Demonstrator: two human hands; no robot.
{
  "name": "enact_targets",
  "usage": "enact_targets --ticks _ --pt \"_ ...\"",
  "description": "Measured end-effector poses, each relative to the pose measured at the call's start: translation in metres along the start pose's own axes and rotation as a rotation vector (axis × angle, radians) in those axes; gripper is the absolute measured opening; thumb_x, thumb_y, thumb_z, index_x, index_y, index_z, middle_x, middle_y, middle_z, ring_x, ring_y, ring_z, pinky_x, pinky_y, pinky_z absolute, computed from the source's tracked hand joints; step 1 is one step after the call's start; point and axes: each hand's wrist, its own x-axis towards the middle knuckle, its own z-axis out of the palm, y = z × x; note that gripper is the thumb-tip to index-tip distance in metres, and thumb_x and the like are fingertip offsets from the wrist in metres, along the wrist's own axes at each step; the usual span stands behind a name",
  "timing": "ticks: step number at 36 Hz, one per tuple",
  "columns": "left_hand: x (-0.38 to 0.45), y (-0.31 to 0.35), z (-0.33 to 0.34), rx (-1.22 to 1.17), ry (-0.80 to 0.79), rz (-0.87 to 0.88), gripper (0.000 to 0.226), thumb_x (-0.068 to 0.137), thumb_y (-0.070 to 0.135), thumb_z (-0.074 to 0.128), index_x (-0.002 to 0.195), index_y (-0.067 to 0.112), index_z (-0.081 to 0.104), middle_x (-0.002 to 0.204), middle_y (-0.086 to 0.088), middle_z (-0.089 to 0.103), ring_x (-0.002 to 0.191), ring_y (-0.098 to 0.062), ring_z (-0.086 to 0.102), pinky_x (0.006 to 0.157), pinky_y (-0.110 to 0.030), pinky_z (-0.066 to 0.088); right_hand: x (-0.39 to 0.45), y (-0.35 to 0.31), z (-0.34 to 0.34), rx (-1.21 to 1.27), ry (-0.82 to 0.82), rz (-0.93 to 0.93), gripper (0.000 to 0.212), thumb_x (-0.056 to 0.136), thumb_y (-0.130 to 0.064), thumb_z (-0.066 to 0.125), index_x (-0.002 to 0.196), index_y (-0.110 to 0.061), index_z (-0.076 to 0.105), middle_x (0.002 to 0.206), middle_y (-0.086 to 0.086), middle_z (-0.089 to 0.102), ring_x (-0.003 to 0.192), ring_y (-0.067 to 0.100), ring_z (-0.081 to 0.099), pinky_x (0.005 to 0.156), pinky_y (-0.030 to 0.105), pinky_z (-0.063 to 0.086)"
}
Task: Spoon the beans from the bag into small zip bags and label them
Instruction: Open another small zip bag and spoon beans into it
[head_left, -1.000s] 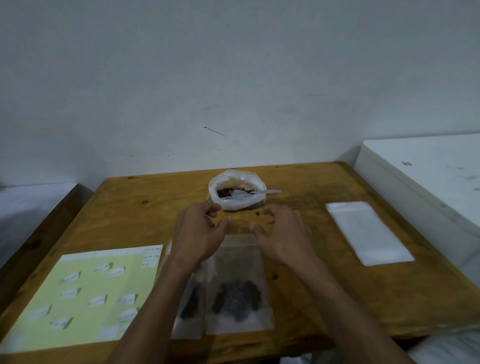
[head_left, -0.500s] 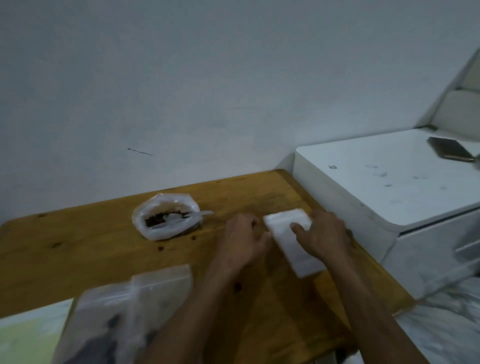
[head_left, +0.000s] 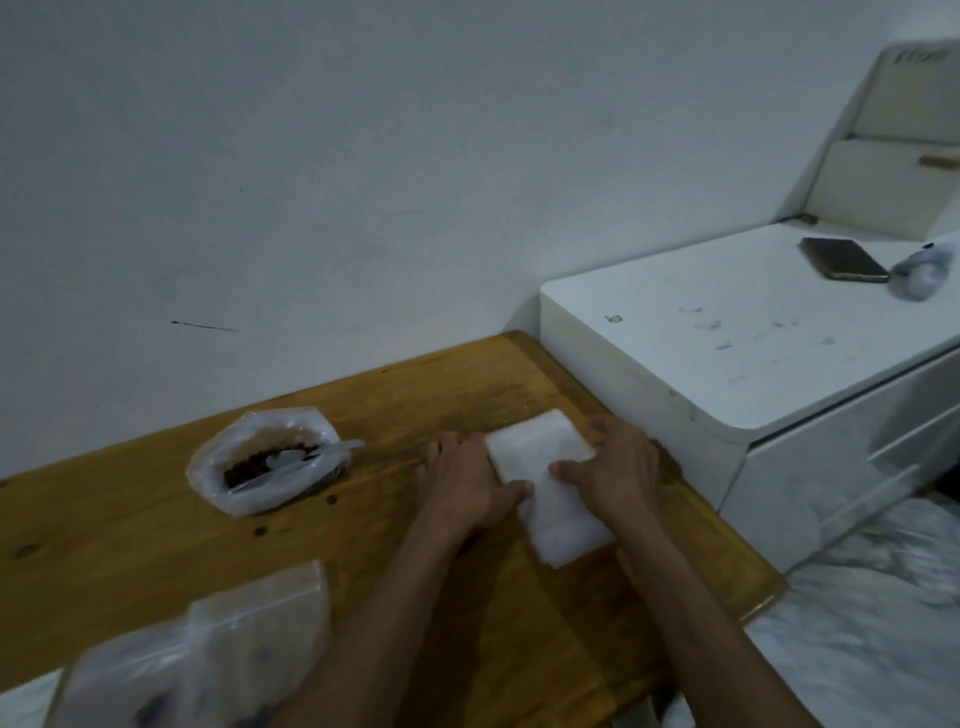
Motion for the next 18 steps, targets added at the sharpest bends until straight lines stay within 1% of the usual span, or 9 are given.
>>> enact_targets --ticks 2,5,6,7,9,12,14,16,18 --pt "0.000 0.001 0.000 -0.019 -0.005 -0.003 0.082 0.078 0.060 0.071 0.145 0.027 0.037 0.148 -0.006 0.037 0.137 -0.029 0.031 0.111 -0.048 0.031 0.002 -0.001 -0.003 0.059 0.027 0.027 0.066 0.070 -0.023 0.088 0.129 -0.010 0.061 0.126 0.010 0.064 0.119 0.028 0.056 0.094 0.033 0.044" --pt "-0.001 0.002 -0.001 -0.027 -0.007 -0.012 0.083 0.078 0.060 0.071 0.146 0.028 0.036 0.149 -0.005 0.036 0.138 -0.029 0.031 0.113 -0.049 0.031 0.004 0.000 -0.006 0.116 0.047 0.044 0.044 0.072 -0.016 0.087 0.111 -0.010 0.068 0.099 0.002 0.065 0.101 0.022 0.062 0.077 0.029 0.045" --pt "-0.002 0.002 -0.001 -0.029 -0.004 -0.013 0.083 0.078 0.059 0.071 0.146 0.028 0.036 0.150 -0.005 0.036 0.138 -0.029 0.030 0.113 -0.049 0.031 0.004 0.000 -0.006 0.122 0.053 0.038 0.038 0.073 -0.015 0.087 0.106 -0.011 0.070 0.093 0.000 0.065 0.095 0.020 0.063 0.074 0.028 0.045" --pt "-0.002 0.003 -0.001 -0.031 -0.001 -0.016 0.083 0.078 0.059 0.072 0.146 0.028 0.036 0.149 -0.005 0.036 0.138 -0.029 0.031 0.113 -0.049 0.031 0.003 0.000 -0.006 0.125 0.062 0.026 0.035 0.073 -0.016 0.086 0.104 -0.011 0.071 0.093 0.001 0.066 0.092 0.019 0.063 0.074 0.028 0.046" --pt "-0.003 0.003 -0.001 -0.037 0.011 -0.017 0.083 0.077 0.059 0.072 0.145 0.028 0.037 0.149 -0.005 0.037 0.138 -0.028 0.032 0.112 -0.047 0.031 0.000 0.000 -0.005 0.125 0.102 0.002 0.034 0.076 -0.017 0.084 0.107 -0.011 0.072 0.102 0.005 0.072 0.094 0.020 0.065 0.078 0.028 0.049" --pt "-0.005 0.003 -0.001 -0.067 0.039 -0.018 0.083 0.076 0.058 0.074 0.144 0.027 0.037 0.149 -0.004 0.039 0.137 -0.027 0.033 0.113 -0.047 0.031 -0.005 -0.003 -0.004 0.118 0.177 -0.014 0.034 0.083 -0.021 0.079 0.115 -0.011 0.073 0.112 0.006 0.073 0.098 0.020 0.066 0.079 0.026 0.043" --pt "-0.005 0.003 -0.001 -0.113 0.052 -0.033 0.084 0.075 0.057 0.076 0.143 0.027 0.038 0.148 -0.003 0.041 0.137 -0.027 0.035 0.113 -0.047 0.033 -0.008 -0.005 -0.006 0.132 0.193 -0.025 0.021 0.087 -0.026 0.075 0.105 -0.016 0.076 0.102 0.002 0.075 0.084 0.012 0.063 0.075 0.024 0.042" --pt "-0.007 0.002 -0.001 -0.211 0.083 -0.057 0.086 0.072 0.061 0.076 0.142 0.027 0.039 0.146 -0.002 0.044 0.134 -0.026 0.040 0.111 -0.049 0.037 -0.010 -0.006 -0.012 0.199 0.158 -0.035 0.006 0.089 -0.028 0.072 0.088 -0.022 0.072 0.087 -0.005 0.072 0.076 0.007 0.061 0.066 0.024 0.044" --pt "-0.012 0.003 -0.005 -0.377 0.130 -0.069 0.084 0.072 0.064 0.074 0.140 0.027 0.041 0.138 0.000 0.052 0.124 -0.023 0.050 0.103 -0.047 0.047 -0.014 -0.009 -0.023 0.295 0.088 -0.035 0.010 0.092 -0.026 0.070 0.083 -0.023 0.069 0.081 -0.006 0.069 0.078 0.009 0.064 0.062 0.024 0.046"
